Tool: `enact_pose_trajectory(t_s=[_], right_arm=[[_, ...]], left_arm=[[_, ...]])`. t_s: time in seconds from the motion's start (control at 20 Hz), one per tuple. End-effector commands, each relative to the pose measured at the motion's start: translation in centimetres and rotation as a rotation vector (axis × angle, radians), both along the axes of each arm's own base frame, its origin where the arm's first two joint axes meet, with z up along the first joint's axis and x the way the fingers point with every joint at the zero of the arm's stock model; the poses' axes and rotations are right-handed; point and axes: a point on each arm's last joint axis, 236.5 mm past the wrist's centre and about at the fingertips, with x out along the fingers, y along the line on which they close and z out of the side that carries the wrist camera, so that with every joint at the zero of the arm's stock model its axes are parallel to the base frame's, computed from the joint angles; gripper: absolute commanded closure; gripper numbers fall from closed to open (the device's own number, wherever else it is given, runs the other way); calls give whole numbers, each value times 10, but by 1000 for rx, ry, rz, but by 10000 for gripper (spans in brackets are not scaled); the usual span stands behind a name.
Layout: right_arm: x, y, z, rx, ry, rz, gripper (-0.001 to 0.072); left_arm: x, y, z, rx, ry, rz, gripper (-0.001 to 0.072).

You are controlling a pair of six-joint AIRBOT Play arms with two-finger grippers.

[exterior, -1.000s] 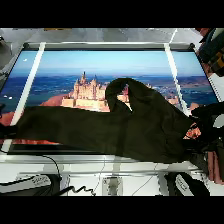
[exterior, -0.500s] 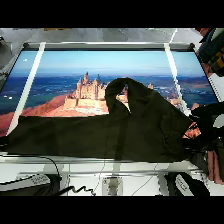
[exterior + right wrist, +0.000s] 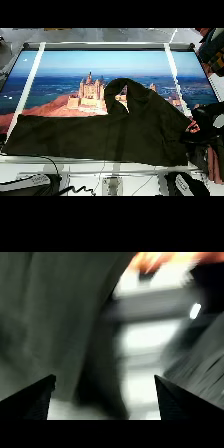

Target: Fold the clothes and pants, and hang the long-sleeved shirts on hangers.

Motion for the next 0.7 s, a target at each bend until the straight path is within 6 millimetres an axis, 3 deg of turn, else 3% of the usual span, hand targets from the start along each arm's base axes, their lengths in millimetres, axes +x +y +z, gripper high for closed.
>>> enact_pose_trajectory(t_s=[0.0, 0.15, 0.25, 0.35, 0.65], right_arm=[[67, -45, 11, -112, -284, -242, 41], [70, -65, -11, -21, -231, -392, 45], [77, -62, -29, 141, -230, -493, 88], [93, -57, -37, 285, -291, -504, 88], [123, -70, -60, 323, -394, -466, 89]], left_arm=[[41, 8, 25, 86, -123, 32, 117], [88, 1, 42, 87, -283, 37, 120], [116, -24, 38, -9, -368, -3, 120], [137, -53, 35, -126, -427, -83, 120], [184, -116, 44, -356, -608, -147, 119]])
